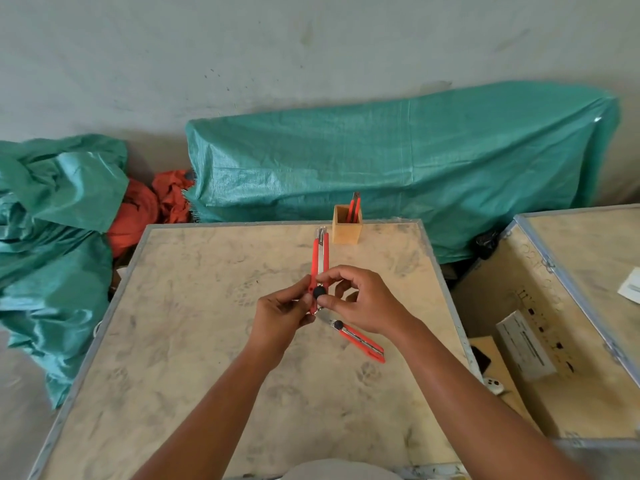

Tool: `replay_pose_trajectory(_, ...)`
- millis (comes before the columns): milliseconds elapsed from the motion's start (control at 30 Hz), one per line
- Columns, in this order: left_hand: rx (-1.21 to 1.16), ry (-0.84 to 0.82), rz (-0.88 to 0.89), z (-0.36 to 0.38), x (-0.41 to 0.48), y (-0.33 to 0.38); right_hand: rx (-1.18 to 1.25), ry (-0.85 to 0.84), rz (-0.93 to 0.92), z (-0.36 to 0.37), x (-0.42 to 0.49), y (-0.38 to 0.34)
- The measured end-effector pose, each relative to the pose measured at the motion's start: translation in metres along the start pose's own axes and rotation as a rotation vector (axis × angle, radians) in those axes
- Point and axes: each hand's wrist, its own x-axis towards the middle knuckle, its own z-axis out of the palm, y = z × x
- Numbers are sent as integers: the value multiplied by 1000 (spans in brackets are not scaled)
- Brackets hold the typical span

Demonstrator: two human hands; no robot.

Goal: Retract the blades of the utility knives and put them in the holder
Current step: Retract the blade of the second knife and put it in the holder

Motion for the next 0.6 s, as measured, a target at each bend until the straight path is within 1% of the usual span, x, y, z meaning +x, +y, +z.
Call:
replay_pose_trajectory(67, 2, -3, -4, 2, 3, 0, 0, 12, -7, -2, 0, 1)
replay_pose_trajectory(200, 22, -32, -13, 9, 12, 0, 2, 92, 28, -4, 0, 5)
replay_pose_trajectory(333, 70, -77, 6, 18, 29, 0, 116, 136, 76, -13, 7, 16)
replay_pose_trajectory(467, 142, -109, 25, 30, 46, 0, 205, 213, 117, -28, 22, 28)
replay_pose_trajectory(600, 267, -107, 25, 46, 88, 1, 180, 282, 182, -51, 57, 45)
